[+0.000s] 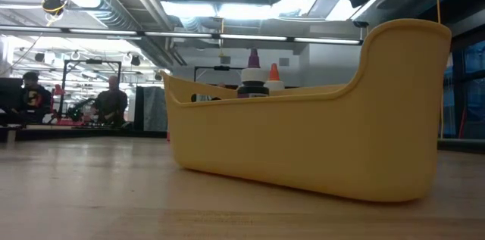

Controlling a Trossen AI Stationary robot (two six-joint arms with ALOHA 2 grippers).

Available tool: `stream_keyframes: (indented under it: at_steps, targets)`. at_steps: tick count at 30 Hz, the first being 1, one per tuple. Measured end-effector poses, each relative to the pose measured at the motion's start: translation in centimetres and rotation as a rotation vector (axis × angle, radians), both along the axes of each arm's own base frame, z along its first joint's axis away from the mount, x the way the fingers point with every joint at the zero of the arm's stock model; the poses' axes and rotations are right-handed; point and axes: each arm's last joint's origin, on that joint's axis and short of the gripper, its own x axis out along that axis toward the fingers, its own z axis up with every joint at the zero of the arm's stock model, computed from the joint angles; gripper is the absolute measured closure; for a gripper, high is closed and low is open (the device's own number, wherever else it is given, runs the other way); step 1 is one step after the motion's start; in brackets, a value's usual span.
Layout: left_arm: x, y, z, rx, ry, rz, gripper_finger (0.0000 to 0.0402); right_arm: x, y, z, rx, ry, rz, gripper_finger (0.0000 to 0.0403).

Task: Pick & Place food coloring
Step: Put the large yellow food coloring bottle into the yellow container

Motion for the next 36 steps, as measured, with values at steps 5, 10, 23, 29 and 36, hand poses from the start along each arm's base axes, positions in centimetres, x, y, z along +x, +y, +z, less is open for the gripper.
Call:
stream_keyframes:
  at_steps: [5, 10, 23, 29, 36]
  targets:
    - [-0.3, -0.4, 0.0, 0.007, -0.035, 0.068, 0.0189, 0.0, 0.0, 0.0, 0.000, 0.000, 0.000, 0.0280]
    - [0.3, -1.0, -1.3, 0.058, 0.021, 0.108, 0.0189, 0.0, 0.0, 0.0, 0.000, 0.000, 0.001, 0.0280]
    - [3.3, -4.3, -6.5, 0.116, 0.192, 0.136, 0.0113, 0.0, 0.0, 0.0, 0.000, 0.000, 0.000, 0.0280]
    - [4.4, -5.4, -8.9, 0.164, 0.236, 0.145, 0.0087, 0.0, 0.0, 0.0, 0.000, 0.000, 0.000, 0.0280]
    - [5.6, -6.9, -12.1, 0.215, 0.284, 0.158, 0.0087, 0.0, 0.0, 0.0, 0.000, 0.000, 0.000, 0.0280]
